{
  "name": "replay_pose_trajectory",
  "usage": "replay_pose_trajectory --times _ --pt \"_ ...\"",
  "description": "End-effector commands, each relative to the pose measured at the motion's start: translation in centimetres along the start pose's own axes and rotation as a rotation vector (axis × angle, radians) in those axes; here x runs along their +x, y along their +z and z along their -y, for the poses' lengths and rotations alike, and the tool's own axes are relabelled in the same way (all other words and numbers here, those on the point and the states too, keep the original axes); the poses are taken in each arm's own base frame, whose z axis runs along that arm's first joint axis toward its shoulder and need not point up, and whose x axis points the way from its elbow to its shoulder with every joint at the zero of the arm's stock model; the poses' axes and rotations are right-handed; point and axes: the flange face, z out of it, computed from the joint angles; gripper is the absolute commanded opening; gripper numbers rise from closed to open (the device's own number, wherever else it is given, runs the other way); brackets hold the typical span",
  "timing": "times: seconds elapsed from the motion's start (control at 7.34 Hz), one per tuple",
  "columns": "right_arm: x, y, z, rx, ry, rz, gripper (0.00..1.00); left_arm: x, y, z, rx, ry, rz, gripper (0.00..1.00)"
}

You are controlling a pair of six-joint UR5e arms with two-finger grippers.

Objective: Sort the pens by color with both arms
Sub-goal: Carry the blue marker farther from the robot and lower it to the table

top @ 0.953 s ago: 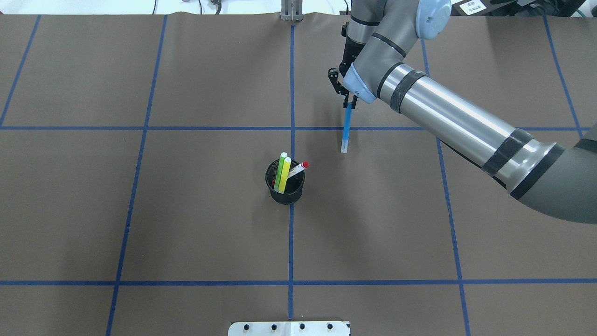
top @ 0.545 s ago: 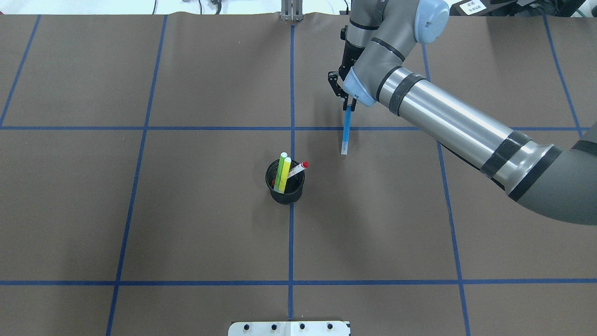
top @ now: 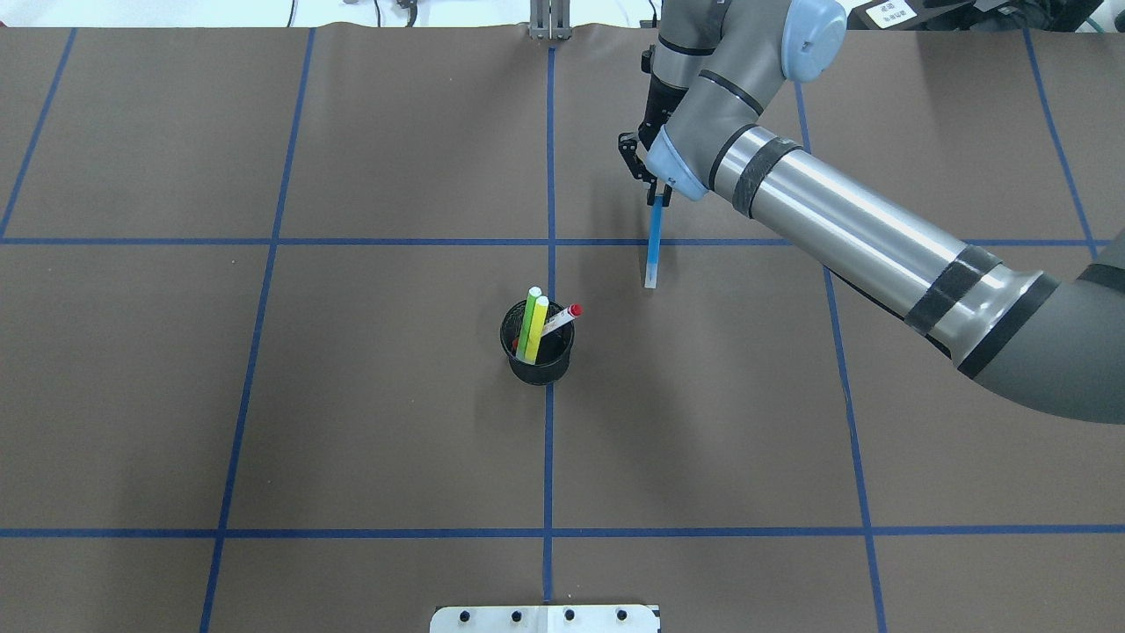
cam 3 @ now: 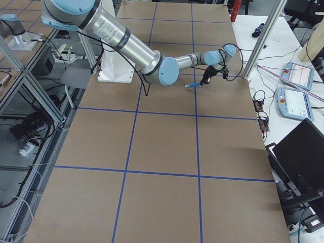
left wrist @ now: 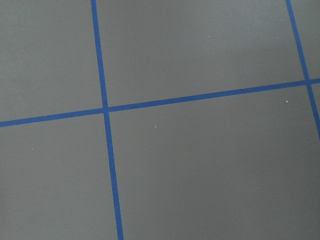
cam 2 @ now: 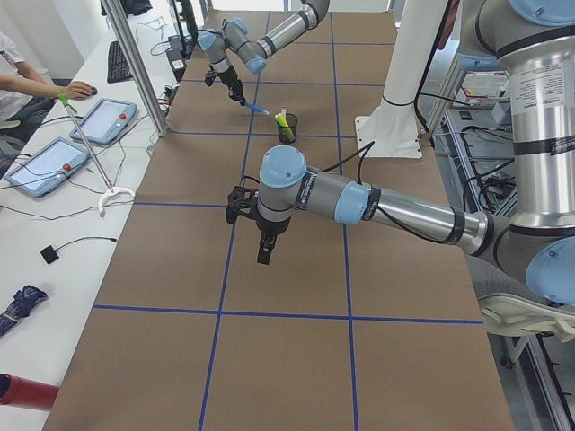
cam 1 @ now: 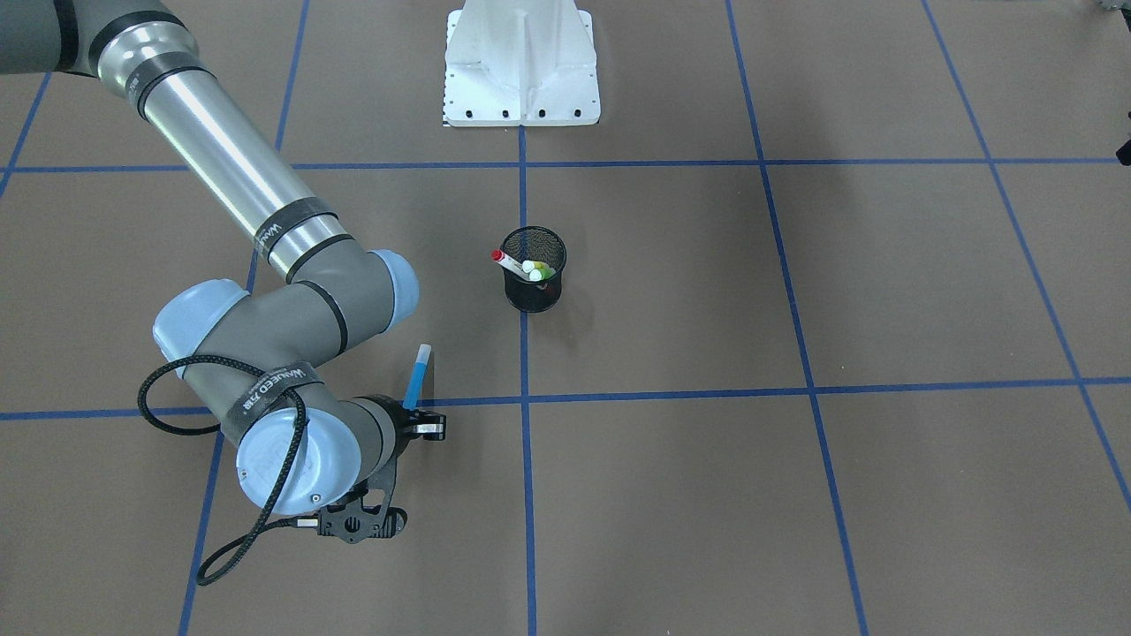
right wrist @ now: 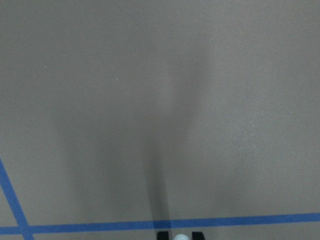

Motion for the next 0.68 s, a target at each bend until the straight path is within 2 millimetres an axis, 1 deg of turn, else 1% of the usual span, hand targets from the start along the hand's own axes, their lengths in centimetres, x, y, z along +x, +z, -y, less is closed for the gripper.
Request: replay_pose_trajectory --times 0.0,0.14,0.27,0.41,0.54 --pt "0.06 -0.35 0.38 0.021 -0.007 0.011 0.00 -0.03 0.04 -0.01 -0.001 -0.001 -0.001 1.00" --pt "0.19 -0.19 0.59 0.029 -0.011 0.013 0.00 0.01 -0.01 0.00 0.000 0.000 0.001 1.00" --pt "0.30 -0.15 0.69 0.037 0.007 0.006 0.28 0.01 -0.01 0.00 0.000 0.000 0.001 1.00" --pt "0.12 -0.21 0.72 0.053 0.010 0.001 0.68 0.01 -0.01 0.00 0.000 0.000 0.001 1.00" --pt "0.09 -0.28 0.73 0.059 0.013 -0.002 0.90 0.05 0.03 0.01 -0.001 0.001 0.000 1.00"
